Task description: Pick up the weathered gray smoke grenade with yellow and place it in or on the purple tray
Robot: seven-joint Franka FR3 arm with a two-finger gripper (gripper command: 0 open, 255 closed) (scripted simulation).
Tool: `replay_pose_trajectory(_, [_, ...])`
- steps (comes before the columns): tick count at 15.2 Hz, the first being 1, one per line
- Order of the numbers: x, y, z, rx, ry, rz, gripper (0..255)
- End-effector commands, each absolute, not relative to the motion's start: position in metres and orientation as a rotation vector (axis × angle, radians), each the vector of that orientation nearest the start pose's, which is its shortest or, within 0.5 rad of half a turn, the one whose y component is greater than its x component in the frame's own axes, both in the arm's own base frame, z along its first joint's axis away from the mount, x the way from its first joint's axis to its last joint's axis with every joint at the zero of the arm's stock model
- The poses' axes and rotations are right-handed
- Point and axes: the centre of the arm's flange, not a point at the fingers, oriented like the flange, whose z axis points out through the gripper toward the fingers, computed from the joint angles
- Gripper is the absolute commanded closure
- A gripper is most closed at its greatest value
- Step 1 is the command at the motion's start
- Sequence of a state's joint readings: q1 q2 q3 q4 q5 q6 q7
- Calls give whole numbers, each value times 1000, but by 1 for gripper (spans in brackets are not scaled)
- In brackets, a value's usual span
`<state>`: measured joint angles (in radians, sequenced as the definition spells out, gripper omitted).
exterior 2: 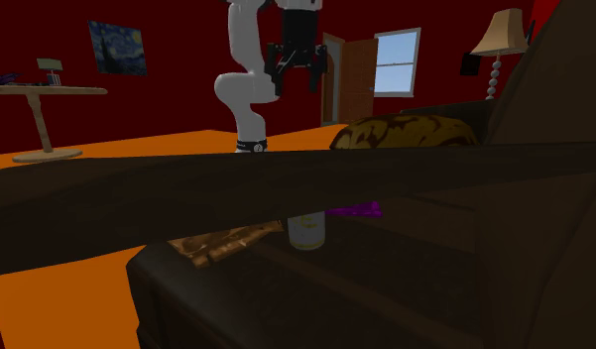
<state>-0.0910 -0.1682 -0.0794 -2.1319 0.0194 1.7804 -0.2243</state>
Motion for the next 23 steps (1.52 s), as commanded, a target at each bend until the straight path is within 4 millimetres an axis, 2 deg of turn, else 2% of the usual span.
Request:
replay_pose_trajectory(1, [495,-92,457,-3064,-69,267,0])
replay_pose_trajectory(16, [653,-183,381,-3073,-4,269,0])
replay_pose_trajectory(17, [659,-187,378,-3074,-1,269,0])
replay_pose_trajectory(23, [654,-185,347,-3074,-1,269,0])
